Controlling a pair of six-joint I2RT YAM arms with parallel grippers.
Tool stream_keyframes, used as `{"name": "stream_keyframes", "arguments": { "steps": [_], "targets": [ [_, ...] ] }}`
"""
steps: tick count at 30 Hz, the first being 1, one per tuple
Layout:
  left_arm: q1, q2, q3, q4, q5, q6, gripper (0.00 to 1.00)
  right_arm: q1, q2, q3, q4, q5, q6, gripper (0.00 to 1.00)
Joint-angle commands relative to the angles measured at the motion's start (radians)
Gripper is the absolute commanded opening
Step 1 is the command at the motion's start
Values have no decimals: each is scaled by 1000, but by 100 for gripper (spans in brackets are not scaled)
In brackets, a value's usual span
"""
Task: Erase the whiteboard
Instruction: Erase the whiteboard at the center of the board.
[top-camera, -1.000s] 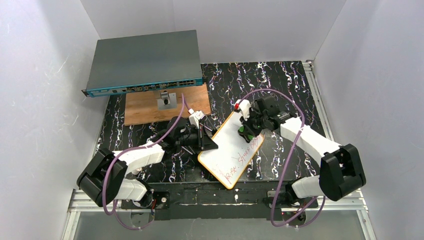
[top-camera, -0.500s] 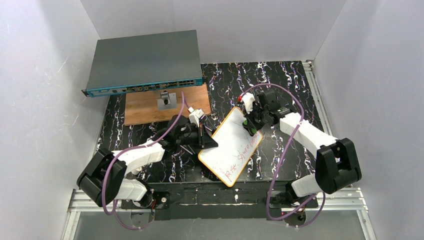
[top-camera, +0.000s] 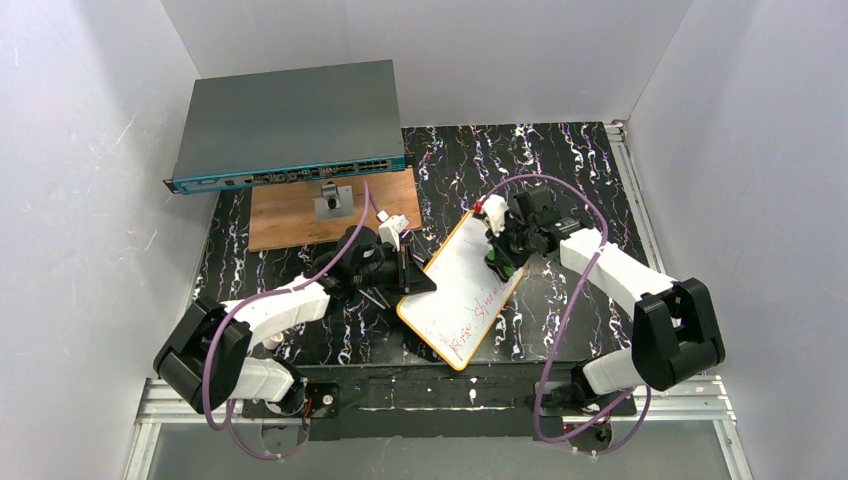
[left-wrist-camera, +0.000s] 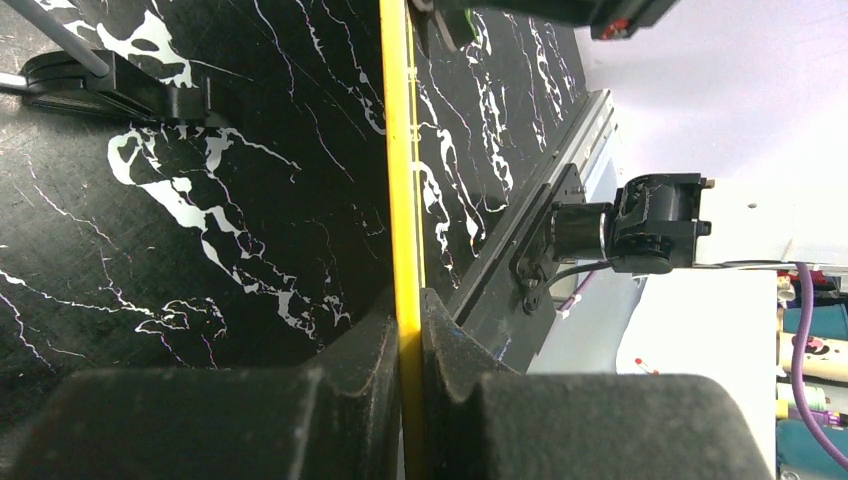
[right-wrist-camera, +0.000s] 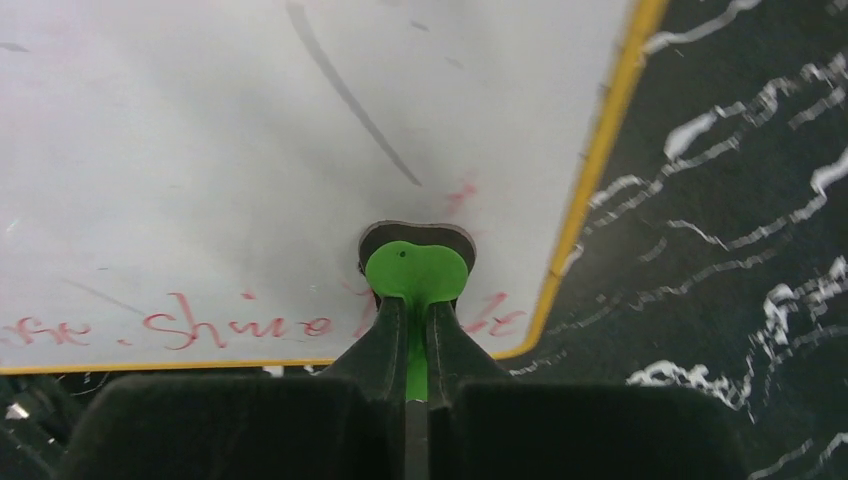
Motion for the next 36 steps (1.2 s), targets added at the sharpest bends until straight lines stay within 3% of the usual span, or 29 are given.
{"name": "stream_keyframes", "arguments": {
  "steps": [1, 11, 16, 21, 30, 33, 36],
  "targets": [
    [-5, -24, 34, 16, -5, 68, 0, -46, 12, -8, 53, 89, 34, 1],
    [-5, -13, 52, 4, -2, 74, 0, 53, -27, -41, -49, -149, -86, 1],
    [-5, -20, 45, 7, -2, 73, 0, 10, 9, -24, 23, 23, -7, 1],
    [-4, -24, 44, 1, 1, 80, 0, -39, 45, -21, -2, 136, -33, 1],
    [-4, -17, 51, 8, 8, 81, 0, 28, 17, -43, -157, -112, -178, 1],
    [-4, -17, 54, 7, 12, 80, 0, 50, 28, -34, -148, -107, -148, 1],
    [-5, -29, 45, 6, 9, 82, 0, 23, 48, -17, -72, 10, -70, 1]
  ]
}}
